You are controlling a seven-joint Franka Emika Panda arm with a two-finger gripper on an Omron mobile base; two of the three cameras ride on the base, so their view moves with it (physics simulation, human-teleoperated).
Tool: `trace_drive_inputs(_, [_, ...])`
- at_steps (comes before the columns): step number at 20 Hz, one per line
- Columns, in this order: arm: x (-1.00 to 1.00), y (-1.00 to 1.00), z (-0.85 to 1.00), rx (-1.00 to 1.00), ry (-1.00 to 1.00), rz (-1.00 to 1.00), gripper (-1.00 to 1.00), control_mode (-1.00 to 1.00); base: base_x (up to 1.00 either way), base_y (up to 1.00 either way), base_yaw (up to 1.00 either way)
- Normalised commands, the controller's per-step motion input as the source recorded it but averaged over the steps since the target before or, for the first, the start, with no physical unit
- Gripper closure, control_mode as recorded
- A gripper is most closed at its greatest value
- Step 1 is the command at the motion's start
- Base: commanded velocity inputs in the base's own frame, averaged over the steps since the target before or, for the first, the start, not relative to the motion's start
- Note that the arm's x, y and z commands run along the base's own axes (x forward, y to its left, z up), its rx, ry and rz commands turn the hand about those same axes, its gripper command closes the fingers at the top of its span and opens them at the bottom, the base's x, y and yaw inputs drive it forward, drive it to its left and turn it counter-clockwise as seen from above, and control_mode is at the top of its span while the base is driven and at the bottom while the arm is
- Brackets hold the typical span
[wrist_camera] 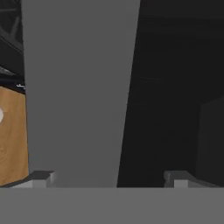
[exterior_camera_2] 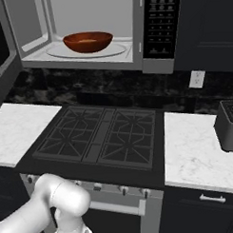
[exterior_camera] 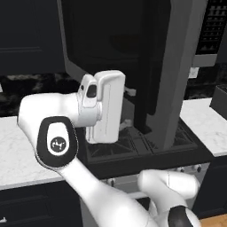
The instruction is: Open the microwave, place the bowl with waffle inside the microwave, then close the microwave door and turn it on.
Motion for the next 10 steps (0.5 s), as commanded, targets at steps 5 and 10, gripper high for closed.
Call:
trace_drive_inputs(5, [0.44,-1.00,0.00,0.00,-0.04,-0.04,-1.00,-1.00,0.00,0.00,0.00])
trace_drive_inputs(10, [0.88,-1.00,0.17,0.00,-0.02,0.03,-1.00,-1.00,0.00,0.00,0.00])
